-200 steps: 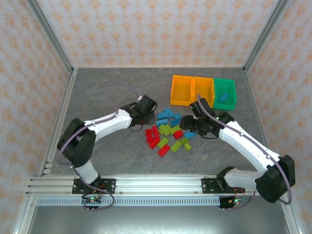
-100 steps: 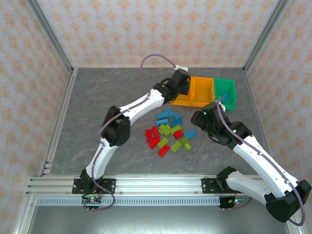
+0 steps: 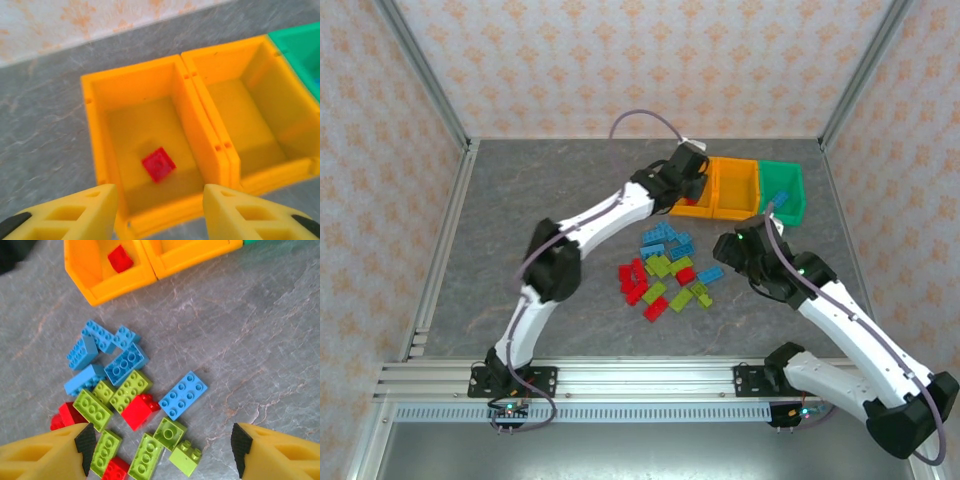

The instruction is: Sort the legos into containers by color

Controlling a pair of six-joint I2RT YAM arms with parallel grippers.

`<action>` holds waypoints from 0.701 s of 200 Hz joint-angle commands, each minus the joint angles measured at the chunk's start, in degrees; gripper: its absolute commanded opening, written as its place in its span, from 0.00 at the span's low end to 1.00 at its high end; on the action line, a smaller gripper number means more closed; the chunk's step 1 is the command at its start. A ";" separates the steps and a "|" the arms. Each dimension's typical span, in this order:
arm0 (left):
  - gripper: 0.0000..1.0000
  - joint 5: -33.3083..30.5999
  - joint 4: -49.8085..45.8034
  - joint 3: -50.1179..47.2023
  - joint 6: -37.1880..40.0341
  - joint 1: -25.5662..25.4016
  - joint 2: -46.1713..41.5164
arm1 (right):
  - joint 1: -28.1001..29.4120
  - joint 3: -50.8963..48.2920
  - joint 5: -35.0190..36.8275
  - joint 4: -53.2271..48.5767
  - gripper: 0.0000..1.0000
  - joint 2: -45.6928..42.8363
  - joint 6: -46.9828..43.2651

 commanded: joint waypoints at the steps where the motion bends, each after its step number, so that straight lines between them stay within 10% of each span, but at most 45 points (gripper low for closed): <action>1: 0.49 0.00 9.71 -17.06 1.32 -2.68 -19.85 | 0.27 -2.20 -4.58 -2.44 0.74 2.89 -3.57; 57: 0.55 2.60 23.13 -66.18 11.04 -6.11 -55.73 | 7.19 -6.33 -6.14 -0.56 0.73 14.81 -7.21; 140: 0.89 -2.83 37.06 -87.46 20.46 -6.04 -66.28 | 11.78 -4.26 -7.07 3.99 0.65 33.78 -9.78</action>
